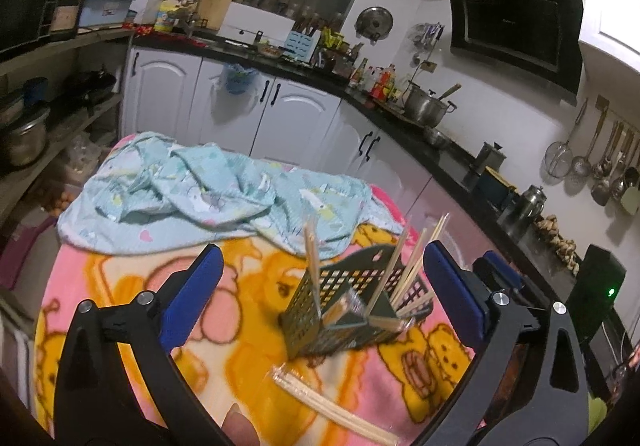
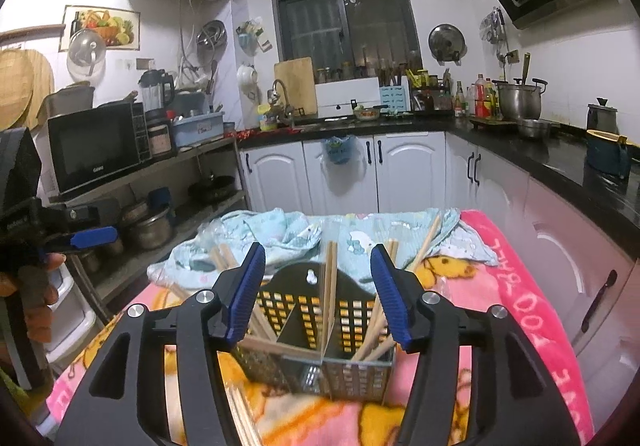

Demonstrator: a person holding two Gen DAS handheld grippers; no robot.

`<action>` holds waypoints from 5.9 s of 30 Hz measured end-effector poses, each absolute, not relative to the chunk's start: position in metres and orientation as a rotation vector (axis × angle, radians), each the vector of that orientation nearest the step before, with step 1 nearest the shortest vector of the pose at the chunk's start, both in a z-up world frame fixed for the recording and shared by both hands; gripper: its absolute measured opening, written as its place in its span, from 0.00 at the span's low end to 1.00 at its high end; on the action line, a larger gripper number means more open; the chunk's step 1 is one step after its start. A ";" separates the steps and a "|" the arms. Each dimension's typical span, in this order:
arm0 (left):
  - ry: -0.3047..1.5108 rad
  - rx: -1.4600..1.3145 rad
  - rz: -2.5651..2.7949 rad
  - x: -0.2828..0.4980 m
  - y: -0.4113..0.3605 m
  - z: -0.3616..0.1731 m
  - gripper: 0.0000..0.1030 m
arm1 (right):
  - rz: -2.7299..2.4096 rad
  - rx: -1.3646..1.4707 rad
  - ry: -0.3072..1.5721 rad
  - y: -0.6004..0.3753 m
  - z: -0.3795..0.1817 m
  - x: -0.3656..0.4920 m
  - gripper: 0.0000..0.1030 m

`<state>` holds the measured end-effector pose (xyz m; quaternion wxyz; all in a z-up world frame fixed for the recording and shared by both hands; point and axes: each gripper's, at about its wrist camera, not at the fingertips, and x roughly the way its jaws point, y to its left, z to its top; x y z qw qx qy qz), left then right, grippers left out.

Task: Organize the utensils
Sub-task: 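Withdraw both open grippers from the caddy toward the wrapped chopsticks, then close the right gripper on a wrapped chopstick while the left gripper grasps another, then lift both held chopsticks upright and carry them over the green caddy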

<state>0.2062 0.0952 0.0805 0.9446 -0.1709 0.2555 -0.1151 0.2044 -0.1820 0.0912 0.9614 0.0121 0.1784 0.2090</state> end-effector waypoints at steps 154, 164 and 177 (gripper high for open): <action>0.728 -0.409 -0.578 0.202 0.010 0.040 0.00 | 0.564 -0.066 0.674 -0.170 0.036 0.163 0.06; 0.649 -0.361 -0.624 0.206 -0.010 0.082 0.00 | 0.534 -0.007 0.518 -0.182 0.078 0.169 0.06; 0.521 -0.314 -0.644 0.214 -0.019 0.146 0.00 | 0.503 0.017 0.403 -0.194 0.115 0.185 0.06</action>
